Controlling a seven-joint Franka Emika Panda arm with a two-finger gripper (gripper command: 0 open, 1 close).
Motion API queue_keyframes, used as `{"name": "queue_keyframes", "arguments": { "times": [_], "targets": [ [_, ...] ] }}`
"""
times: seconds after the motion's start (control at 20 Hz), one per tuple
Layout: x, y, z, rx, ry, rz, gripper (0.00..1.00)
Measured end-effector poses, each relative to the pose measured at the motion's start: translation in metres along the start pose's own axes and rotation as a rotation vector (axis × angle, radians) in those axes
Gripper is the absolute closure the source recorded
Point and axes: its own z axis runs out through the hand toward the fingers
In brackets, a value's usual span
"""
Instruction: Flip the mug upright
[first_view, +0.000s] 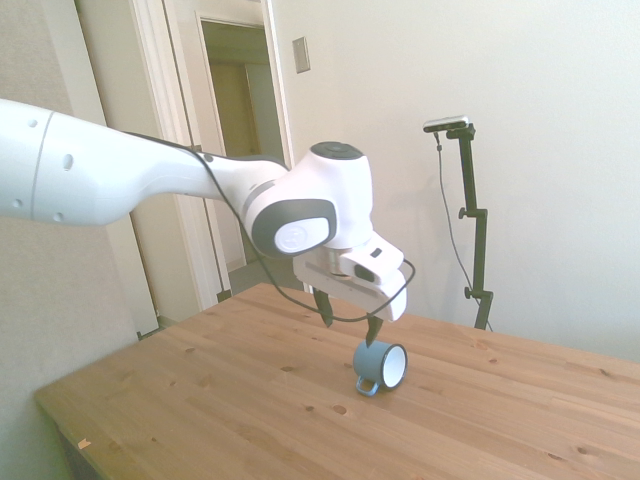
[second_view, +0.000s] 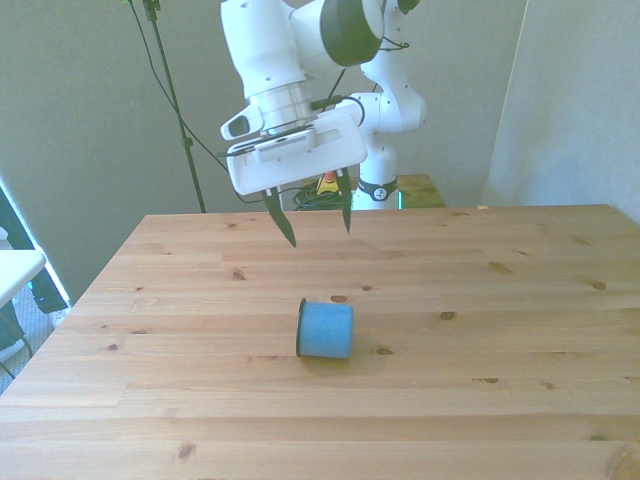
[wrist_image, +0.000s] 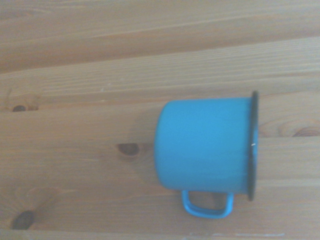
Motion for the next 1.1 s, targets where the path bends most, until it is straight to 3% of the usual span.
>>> {"name": "queue_keyframes", "arguments": {
  "times": [0.2, 0.35, 0.6, 0.85, 1.1],
  "targets": [
    [0.031, 0.004, -0.001, 0.008, -0.106, -0.066, 0.0],
    [0.041, 0.006, -0.008, 0.02, -0.127, -0.056, 0.0],
    [0.09, 0.032, -0.01, 0.068, -0.172, -0.006, 0.0],
    [0.122, 0.031, 0.039, 0.103, -0.279, 0.001, 0.0],
    [0.123, 0.009, 0.079, 0.154, -0.414, -0.001, 0.0]
  ]
}}
